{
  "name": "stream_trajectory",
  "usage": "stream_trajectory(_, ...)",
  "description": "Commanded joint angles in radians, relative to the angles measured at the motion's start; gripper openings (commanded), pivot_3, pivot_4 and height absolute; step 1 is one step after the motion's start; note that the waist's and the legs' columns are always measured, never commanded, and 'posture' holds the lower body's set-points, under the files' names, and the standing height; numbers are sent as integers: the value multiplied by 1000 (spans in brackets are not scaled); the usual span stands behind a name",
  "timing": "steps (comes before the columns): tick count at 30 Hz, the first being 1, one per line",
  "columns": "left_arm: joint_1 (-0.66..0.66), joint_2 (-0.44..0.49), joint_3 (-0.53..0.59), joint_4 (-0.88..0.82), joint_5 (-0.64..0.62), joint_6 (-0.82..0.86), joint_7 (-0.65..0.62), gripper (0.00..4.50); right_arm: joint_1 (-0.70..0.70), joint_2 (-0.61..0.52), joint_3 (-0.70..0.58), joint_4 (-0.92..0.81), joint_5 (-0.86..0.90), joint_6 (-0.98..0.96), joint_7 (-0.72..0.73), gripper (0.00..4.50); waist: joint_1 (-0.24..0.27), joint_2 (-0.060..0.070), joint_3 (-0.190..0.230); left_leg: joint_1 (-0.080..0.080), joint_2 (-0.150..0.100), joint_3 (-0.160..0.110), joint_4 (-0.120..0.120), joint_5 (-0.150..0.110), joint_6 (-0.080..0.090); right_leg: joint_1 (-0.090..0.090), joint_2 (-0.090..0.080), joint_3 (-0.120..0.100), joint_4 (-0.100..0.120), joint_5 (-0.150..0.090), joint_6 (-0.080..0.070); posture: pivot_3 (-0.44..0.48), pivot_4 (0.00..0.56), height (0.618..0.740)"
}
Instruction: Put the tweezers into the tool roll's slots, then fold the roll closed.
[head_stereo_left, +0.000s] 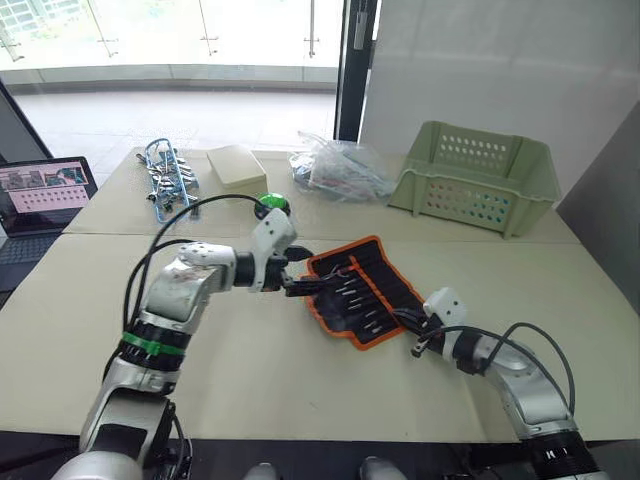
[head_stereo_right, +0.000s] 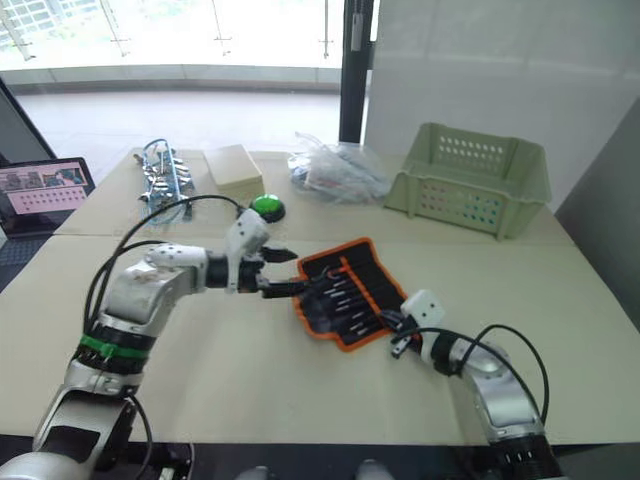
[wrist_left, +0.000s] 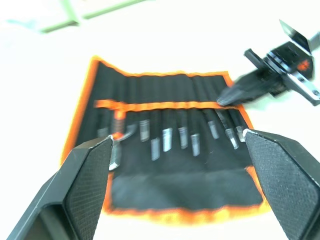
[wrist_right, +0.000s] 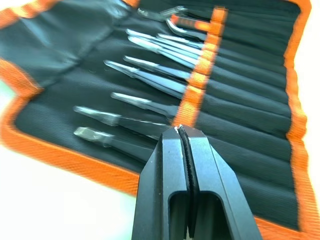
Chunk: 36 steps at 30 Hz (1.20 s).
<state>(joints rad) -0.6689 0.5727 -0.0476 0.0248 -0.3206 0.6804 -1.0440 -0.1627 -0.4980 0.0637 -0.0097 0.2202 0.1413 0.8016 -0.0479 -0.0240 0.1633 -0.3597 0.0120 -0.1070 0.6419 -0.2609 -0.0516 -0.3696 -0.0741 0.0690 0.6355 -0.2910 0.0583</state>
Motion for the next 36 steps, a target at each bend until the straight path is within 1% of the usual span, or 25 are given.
stream_trajectory(1, 53, 53, 63, -17, -20, -55, -11, 4500, 2, -25, 23, -115, 38, 10, 71, 577, 3, 2, 1, -4, -1, 0, 1, 0, 0, -4, 0, 0, 4, 0, 0, 0, 150, 740)
stream_trajectory(2, 68, 61, 75, -16, -30, -58, -15, 4500, 1, -32, 27, -135, 41, 18, 83, 775, 4, 2, 1, -8, -1, 0, 3, 0, 0, -10, -1, 0, 8, 0, 0, 0, 150, 740)
stream_trajectory(4, 105, 83, 83, -24, -36, -79, -33, 4500, 0, -42, 35, -176, 38, 31, 90, 1567, 7, 2, 2, -16, -2, 0, 4, 1, -2, -20, -1, 0, 12, 1, -1, 0, 150, 740)
stream_trajectory(5, 132, 96, 81, -32, -35, -95, -46, 4500, 2, -46, 36, -203, 41, 44, 86, 2009, 10, 2, 2, -16, -2, -1, 4, 1, -2, -21, -1, 0, 12, 1, -1, 0, 150, 740)
stream_trajectory(6, 168, 111, 76, -43, -30, -122, -64, 4500, 12, -54, 40, -241, 40, 59, 83, 2151, 10, 2, 2, -17, -2, -1, 4, 1, -2, -21, -1, 0, 12, 1, -1, 0, 150, 740)
stream_trajectory(9, 236, 131, 73, -54, -40, -165, -95, 4500, 51, -66, 56, -344, 31, 105, 65, 3235, 10, 3, 3, -17, -3, -1, 4, 1, -2, -21, -2, 0, 11, 1, -2, 0, 150, 740)
stream_trajectory(12, 247, 131, 73, -44, -46, -187, -105, 4500, 76, -66, 90, -418, 4, 150, 30, 4243, 15, 2, 4, -17, -3, -1, 4, 1, -2, -21, -2, 0, 11, 1, -2, 0, 150, 740)
stream_trajectory(13, 242, 127, 72, -40, -51, -188, -108, 4500, 73, -59, 112, -431, -22, 155, 11, 4458, 15, 2, 4, -18, -3, -1, 4, 1, -2, -21, -2, 0, 11, 1, -2, 0, 150, 740)
stream_trajectory(16, 228, 123, 61, -33, -56, -197, -121, 4500, 47, -28, 164, -434, -90, 158, -51, 4458, 11, 2, 4, -17, -3, -1, 5, 2, -1, -21, -2, 0, 11, 1, -1, 0, 150, 740)
stream_trajectory(19, 205, 129, 33, -26, -47, -186, -137, 4500, -11, -1, 216, -393, -171, 172, -100, 4458, 5, 2, 4, -17, -3, -1, 5, 2, -1, -21, -2, 0, 12, 1, -1, 0, 150, 740)
stream_trajectory(23, 197, 157, -1, -32, -28, -189, -160, 4500, -66, 10, 276, -321, -273, 167, -140, 4458, 3, 2, 4, -16, -3, -1, 4, 3, -1, -21, -1, 0, 13, 1, -2, 0, 150, 740)
stream_trajectory(27, 214, 178, -1, -34, -16, -215, -153, 4500, -86, 29, 306, -289, -318, 133, -161, 4458, 2, 2, 4, -17, -3, -1, 4, 3, -1, -22, -2, 0, 13, 1, -2, 0, 150, 740)
stream_trajectory(30, 244, 197, 6, -52, -11, -233, -153, 4500, -88, 42, 298, -274, -327, 107, -171, 3658, 1, 2, 4, -16, -3, -1, 4, 3, -1, -22, -2, 0, 13, 1, -2, 0, 150, 740)
stream_trajectory(36, 272, 209, 6, -57, -7, -256, -139, 4500, -115, 50, 300, -248, -321, 40, -149, 1542, 4, 2, 4, -17, -3, -1, 4, 3, -1, -22, -2, 0, 13, 1, -2, 0, 150, 740)
